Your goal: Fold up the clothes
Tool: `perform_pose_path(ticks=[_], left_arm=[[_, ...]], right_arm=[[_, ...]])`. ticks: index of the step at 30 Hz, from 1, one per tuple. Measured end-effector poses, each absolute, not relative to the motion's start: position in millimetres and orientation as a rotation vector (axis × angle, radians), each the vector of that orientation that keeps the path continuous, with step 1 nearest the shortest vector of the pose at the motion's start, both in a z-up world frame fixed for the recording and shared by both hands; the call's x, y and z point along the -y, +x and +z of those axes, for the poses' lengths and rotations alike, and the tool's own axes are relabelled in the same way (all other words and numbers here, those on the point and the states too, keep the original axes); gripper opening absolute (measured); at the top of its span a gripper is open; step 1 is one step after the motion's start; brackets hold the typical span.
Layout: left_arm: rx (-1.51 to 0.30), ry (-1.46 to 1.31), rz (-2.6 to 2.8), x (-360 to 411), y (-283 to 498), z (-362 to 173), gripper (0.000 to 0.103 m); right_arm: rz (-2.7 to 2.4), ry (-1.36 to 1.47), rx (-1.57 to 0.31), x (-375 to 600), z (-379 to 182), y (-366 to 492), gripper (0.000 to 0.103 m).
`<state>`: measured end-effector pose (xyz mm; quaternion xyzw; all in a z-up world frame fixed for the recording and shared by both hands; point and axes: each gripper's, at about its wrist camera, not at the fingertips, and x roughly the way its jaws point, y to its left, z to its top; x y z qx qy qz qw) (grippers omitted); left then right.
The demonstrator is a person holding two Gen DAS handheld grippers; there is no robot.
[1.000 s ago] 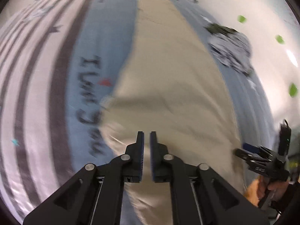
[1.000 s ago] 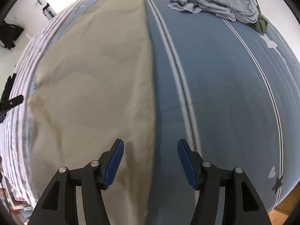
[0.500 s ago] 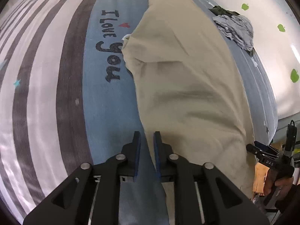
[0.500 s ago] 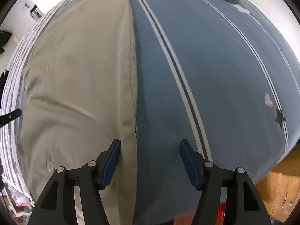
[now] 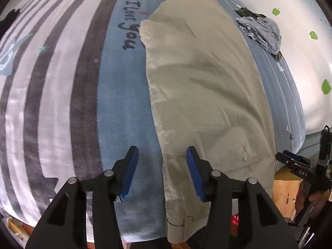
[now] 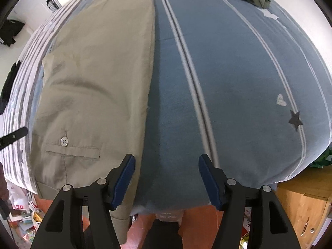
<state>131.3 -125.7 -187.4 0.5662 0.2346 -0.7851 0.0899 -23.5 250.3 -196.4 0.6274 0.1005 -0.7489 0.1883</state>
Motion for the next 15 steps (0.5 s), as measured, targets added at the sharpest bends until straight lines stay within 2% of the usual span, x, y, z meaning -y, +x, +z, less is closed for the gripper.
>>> perform_pose_path(ticks=[9, 15], left_arm=[[-0.721, 1.489, -2.390, 174, 66, -152, 0.049], [-0.643, 1.413, -2.445, 224, 2, -132, 0.051]], right_arm=[[-2.239, 1.738, -0.272, -265, -168, -91, 0.060], [-2.330, 1.700, -0.280, -219, -156, -179, 0.064]])
